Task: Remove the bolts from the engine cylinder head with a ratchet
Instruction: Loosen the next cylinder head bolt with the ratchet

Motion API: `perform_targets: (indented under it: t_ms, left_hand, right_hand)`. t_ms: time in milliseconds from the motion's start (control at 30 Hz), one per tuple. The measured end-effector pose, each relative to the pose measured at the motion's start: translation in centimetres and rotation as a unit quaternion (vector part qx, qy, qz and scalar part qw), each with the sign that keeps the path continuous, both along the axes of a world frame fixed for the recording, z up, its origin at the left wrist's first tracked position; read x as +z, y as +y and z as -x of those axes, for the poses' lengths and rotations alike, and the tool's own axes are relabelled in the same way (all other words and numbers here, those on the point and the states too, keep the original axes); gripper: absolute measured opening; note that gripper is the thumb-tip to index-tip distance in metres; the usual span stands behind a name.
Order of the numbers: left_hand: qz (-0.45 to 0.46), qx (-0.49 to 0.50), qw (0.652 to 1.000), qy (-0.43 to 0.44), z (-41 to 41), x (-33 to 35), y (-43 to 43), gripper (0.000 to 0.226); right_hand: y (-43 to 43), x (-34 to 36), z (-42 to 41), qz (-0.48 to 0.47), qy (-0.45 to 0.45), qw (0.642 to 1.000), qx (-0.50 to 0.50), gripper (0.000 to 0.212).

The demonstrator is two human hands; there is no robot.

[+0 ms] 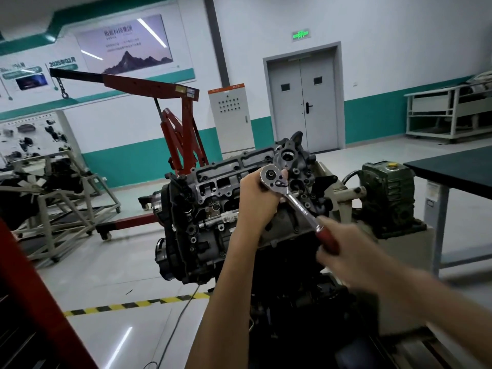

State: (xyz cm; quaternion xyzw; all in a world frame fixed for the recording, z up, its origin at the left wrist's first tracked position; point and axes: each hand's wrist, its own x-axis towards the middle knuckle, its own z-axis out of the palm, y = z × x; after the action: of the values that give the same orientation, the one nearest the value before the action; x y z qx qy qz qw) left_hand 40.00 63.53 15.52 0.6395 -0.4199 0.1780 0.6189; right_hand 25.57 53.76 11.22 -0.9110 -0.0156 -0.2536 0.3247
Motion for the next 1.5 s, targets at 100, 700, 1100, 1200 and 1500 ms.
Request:
perform_targets:
  t_ms: [100,700,1100,1200,1500]
  left_hand:
    - [-0.031,-0.012,0.999,0.011,-0.5,0.1,0.0,0.027]
    - [-0.015,-0.002,1.0,0.001,0.0,-0.1,-0.9,0.044]
    - [0.043,0.02,0.999,0.003,0.6,-0.6,-0.3,0.047]
    - [0.034,0.021,0.999,-0.006,0.5,-0.7,-0.2,0.049]
    - [-0.091,-0.009,0.996,-0.011,-0.2,0.8,0.0,0.037]
  right_hand:
    - [-4.9,4.0,0.1,0.161,0.047,0.986,-0.02,0.019]
    - [0.3,-0.5,0.6,-0.029,-0.014,0.999,-0.015,0.036]
    - [6.6,-3.3,-1.2,-0.187,-0.095,0.976,-0.057,0.022]
    - [8.8,-3.8,-2.5,-0.248,-0.087,0.965,-0.015,0.018]
    - [-5.8,4.5,0.4,0.181,0.03,0.983,-0.016,0.019]
